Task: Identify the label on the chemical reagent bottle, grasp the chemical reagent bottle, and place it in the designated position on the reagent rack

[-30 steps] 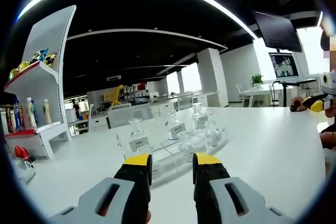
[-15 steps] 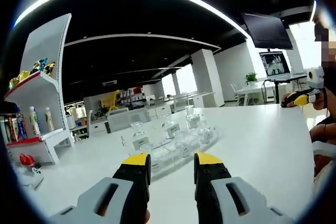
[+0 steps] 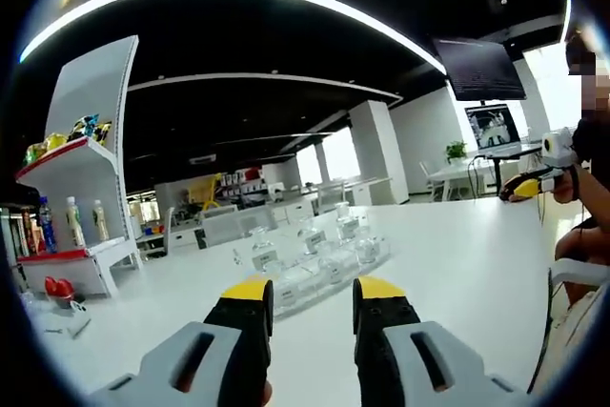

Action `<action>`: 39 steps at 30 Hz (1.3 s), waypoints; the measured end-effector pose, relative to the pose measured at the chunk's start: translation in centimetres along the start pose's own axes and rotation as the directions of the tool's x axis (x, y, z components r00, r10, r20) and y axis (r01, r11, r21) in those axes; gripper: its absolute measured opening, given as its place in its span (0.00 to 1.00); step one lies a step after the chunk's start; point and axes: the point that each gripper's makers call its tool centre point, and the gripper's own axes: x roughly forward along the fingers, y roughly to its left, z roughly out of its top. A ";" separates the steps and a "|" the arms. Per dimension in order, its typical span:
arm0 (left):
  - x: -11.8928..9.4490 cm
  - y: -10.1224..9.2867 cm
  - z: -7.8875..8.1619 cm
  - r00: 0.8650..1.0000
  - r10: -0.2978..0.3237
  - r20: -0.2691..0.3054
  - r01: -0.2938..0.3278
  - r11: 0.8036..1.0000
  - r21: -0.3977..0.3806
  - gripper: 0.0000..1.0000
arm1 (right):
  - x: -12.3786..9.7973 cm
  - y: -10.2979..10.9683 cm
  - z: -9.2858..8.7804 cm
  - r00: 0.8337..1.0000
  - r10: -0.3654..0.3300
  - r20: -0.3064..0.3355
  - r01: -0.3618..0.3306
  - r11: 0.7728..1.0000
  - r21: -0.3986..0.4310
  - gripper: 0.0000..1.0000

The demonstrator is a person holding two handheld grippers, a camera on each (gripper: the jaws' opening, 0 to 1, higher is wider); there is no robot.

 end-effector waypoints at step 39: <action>-7.5 0.3 -0.6 0.999 0.050 0.022 -0.049 0.998 -0.044 0.35 | -1.8 -0.6 1.1 1.000 -0.012 0.004 0.012 1.000 -0.028 0.31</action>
